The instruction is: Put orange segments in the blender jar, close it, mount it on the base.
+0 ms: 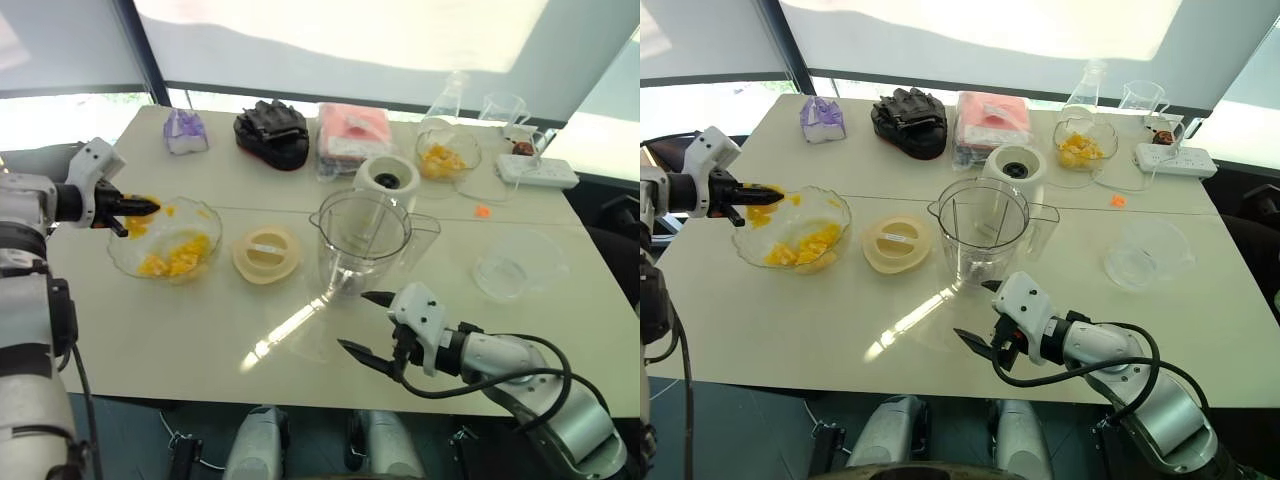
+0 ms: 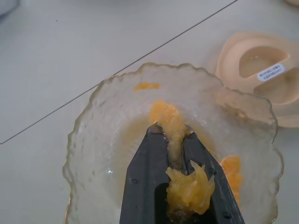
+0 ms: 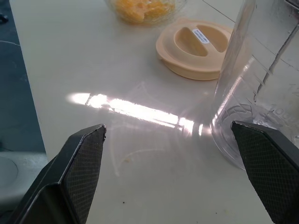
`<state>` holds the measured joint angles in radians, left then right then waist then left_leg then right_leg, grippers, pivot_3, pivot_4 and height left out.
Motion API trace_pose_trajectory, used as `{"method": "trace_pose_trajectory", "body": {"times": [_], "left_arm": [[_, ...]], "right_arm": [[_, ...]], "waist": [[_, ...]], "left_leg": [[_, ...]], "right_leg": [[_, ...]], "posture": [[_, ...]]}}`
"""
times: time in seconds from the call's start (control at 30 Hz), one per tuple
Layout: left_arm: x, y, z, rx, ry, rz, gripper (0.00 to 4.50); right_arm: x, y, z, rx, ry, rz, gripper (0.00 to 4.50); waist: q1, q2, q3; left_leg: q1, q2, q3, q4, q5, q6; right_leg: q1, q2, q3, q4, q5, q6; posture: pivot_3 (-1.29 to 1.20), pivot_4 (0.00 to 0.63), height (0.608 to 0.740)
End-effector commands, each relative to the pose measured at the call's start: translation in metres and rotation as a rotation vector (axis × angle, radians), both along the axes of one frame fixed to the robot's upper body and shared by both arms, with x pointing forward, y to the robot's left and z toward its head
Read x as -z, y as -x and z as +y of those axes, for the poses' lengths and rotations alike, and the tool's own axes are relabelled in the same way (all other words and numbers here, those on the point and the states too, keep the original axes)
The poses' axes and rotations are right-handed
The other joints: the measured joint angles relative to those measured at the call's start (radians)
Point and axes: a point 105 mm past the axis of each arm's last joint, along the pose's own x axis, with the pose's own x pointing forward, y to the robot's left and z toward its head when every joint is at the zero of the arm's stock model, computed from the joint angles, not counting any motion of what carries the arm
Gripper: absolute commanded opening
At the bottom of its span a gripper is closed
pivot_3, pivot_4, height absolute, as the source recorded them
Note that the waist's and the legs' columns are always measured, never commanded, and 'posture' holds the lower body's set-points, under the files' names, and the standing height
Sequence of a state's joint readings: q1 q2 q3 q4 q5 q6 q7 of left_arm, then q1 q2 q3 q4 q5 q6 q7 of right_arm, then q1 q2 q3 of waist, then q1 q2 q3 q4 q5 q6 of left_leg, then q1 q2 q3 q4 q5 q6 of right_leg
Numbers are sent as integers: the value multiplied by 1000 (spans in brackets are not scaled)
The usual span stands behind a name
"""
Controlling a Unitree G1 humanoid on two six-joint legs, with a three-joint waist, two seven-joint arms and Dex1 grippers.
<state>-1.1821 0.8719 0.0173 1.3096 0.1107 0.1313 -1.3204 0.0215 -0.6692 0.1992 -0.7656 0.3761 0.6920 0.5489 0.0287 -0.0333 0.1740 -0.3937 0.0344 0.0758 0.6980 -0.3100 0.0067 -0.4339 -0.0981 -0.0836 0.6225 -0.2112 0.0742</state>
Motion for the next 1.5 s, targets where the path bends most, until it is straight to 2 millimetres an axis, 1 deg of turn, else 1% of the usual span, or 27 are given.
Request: {"method": "trace_pose_trajectory", "body": {"times": [0.03,0.17,0.23,0.27,0.37,0.4,0.47,0.53,0.6,0.63,0.7,0.77,0.87,0.9,0.93,1.03,1.13,1.23,1.33,1.43,1.5], "left_arm": [[-43,-9,-32,132,115,-123,40],[-79,-14,-74,299,147,-190,40],[-99,-15,-98,382,170,-229,40],[-105,-15,-105,404,180,-237,40],[-134,-14,-152,538,226,-298,40],[-140,-14,-163,566,235,-310,40],[-153,-10,-195,651,278,-318,40],[-158,-1,-229,769,295,-306,40],[-153,5,-255,856,283,-283,40],[-147,7,-267,895,271,-269,40],[-138,11,-283,946,279,-234,40],[-124,15,-296,991,274,-188,40],[-101,16,-306,1015,238,-132,40],[-98,16,-307,1015,232,-126,40],[-88,15,-307,1017,207,-106,40],[-67,16,-304,1034,150,-64,40],[-55,15,-298,1023,133,-33,40],[-48,17,-296,1033,124,-13,40],[-39,18,-295,1038,108,-1,989],[-36,19,-295,1039,99,-4,2450],[-38,18,-296,1037,107,-12,3537]], "right_arm": [[-6,-1,-9,26,7,-29,4500],[-2,0,-19,61,25,-19,4500],[1,0,-21,77,27,-16,4500],[2,0,-21,81,28,-15,4500],[6,0,-24,109,25,-9,4500],[6,0,-24,114,23,-8,4500],[9,1,-24,124,22,-5,4500],[11,1,-24,137,19,-5,4500],[12,1,-23,150,14,-7,4500],[12,2,-23,158,12,-8,4500],[12,3,-23,173,9,-10,4500],[13,5,-24,186,9,-8,4500],[14,9,-25,205,11,-6,4500],[15,9,-26,208,11,-6,4500],[15,10,-27,216,14,-7,4500],[14,12,-32,235,19,-9,4500],[14,12,-34,245,22,-11,4500],[14,11,-34,246,22,-13,4500],[14,7,-34,242,23,-22,4500],[13,4,-35,242,26,-31,4500],[12,3,-35,242,26,-33,4500]], "waist": [[5,0,0],[10,-1,0],[9,-1,0],[9,-1,0],[8,-1,0],[8,-1,0],[8,-1,0],[9,-1,0],[8,-1,0],[7,-1,0],[4,0,0],[-2,0,0],[-15,1,0],[-19,1,0],[-21,1,0],[-19,1,0],[-17,1,0],[-16,1,0],[-14,1,0],[-15,1,0],[-15,1,0]], "left_leg": [[0,0,0,0,0,0],[-2,0,-1,1,0,0],[-2,-1,0,1,0,0],[-2,-1,0,1,0,0],[-2,-1,0,1,0,0],[-2,-1,-1,1,0,0],[-2,-1,-1,1,0,0],[-2,-1,-1,1,0,0],[-2,-1,-1,1,0,0],[-2,-1,-1,1,0,0],[-2,-1,-1,1,0,1],[-2,-1,-1,0,0,1],[-1,-1,-2,0,0,1],[-1,-1,-2,0,0,1],[-1,-1,-2,0,0,1],[-1,-1,-2,0,0,1],[-1,-1,-2,0,0,1],[-1,-1,-2,1,0,1],[-2,-1,-2,1,0,1],[-2,-1,-2,1,0,1],[-2,-1,-2,1,0,1]], "right_leg": [[0,0,0,0,0,0],[0,0,0,-1,0,1],[0,0,0,-2,0,1],[0,0,0,-2,1,1],[0,0,0,-2,1,1],[0,0,0,-2,1,1],[0,0,0,-2,1,1],[0,1,0,-2,1,1],[0,1,0,-2,0,1],[0,1,0,-3,0,1],[0,1,0,-3,0,1],[0,1,0,-2,0,1],[0,1,0,-1,0,1],[0,1,0,-1,0,1],[0,1,0,-1,0,1],[0,1,1,0,0,1],[0,1,1,0,-1,-1],[0,1,1,0,-1,-1],[0,1,1,-1,-1,-1],[0,1,1,-2,-1,-1],[0,1,1,-2,-1,-1]], "posture": [[0,150,740],[0,150,740],[0,150,740],[0,150,740],[0,150,740],[0,150,740],[0,150,740],[0,150,740],[0,150,740],[0,150,740],[0,150,740],[0,150,740],[0,150,740],[0,150,740],[0,150,740],[0,150,740],[0,150,740],[0,150,740],[0,150,740],[0,150,740],[0,150,740]]}}
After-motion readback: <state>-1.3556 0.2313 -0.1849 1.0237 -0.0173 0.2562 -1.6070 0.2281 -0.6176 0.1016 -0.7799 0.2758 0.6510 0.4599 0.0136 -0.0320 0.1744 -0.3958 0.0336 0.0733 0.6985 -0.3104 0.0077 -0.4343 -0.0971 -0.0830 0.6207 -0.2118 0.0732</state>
